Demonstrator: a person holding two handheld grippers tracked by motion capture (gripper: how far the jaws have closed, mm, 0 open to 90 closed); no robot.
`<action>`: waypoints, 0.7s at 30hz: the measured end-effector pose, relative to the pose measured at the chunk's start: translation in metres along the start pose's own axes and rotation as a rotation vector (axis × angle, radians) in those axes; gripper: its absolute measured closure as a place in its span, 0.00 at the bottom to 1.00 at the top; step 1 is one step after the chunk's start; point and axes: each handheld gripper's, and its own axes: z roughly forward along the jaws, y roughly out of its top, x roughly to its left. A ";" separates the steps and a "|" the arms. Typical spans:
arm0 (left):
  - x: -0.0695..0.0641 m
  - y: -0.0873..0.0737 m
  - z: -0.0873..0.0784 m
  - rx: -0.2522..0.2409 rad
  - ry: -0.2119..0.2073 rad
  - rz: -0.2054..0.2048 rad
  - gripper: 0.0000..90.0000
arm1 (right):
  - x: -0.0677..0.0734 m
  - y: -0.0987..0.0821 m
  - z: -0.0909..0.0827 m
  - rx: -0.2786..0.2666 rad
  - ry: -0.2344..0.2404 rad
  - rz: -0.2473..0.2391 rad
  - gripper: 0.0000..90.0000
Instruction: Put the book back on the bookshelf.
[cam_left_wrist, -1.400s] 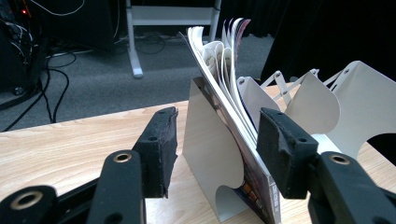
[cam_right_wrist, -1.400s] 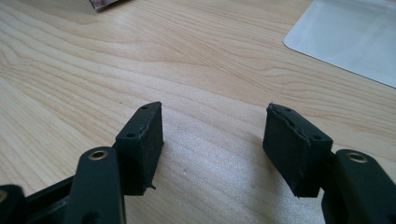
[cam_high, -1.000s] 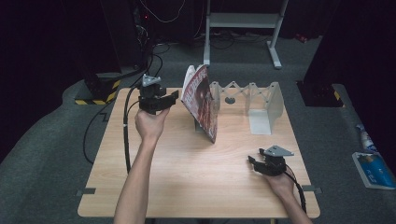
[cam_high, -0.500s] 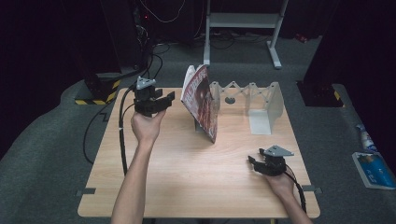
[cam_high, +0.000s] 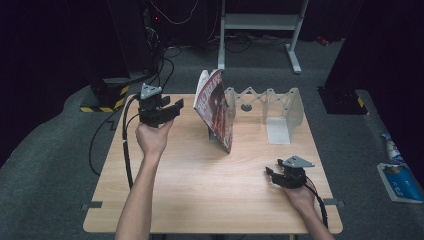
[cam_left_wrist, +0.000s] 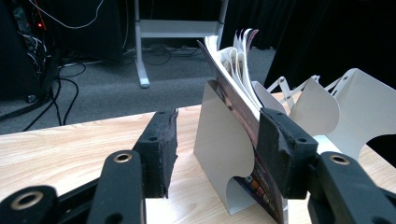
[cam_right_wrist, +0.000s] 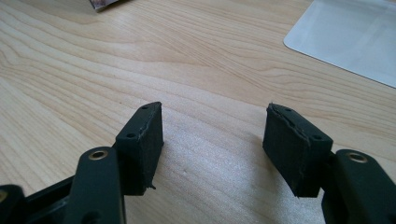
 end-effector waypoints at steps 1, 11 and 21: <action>0.000 -0.001 0.000 -0.002 -0.001 -0.003 0.53 | 0.000 0.000 0.000 0.000 0.000 0.000 0.42; 0.002 -0.006 -0.006 -0.006 -0.002 -0.008 0.53 | 0.000 0.000 0.000 0.000 0.000 -0.001 0.42; 0.005 -0.009 -0.018 -0.014 -0.001 -0.010 0.53 | 0.000 0.000 0.000 0.000 0.000 0.000 0.42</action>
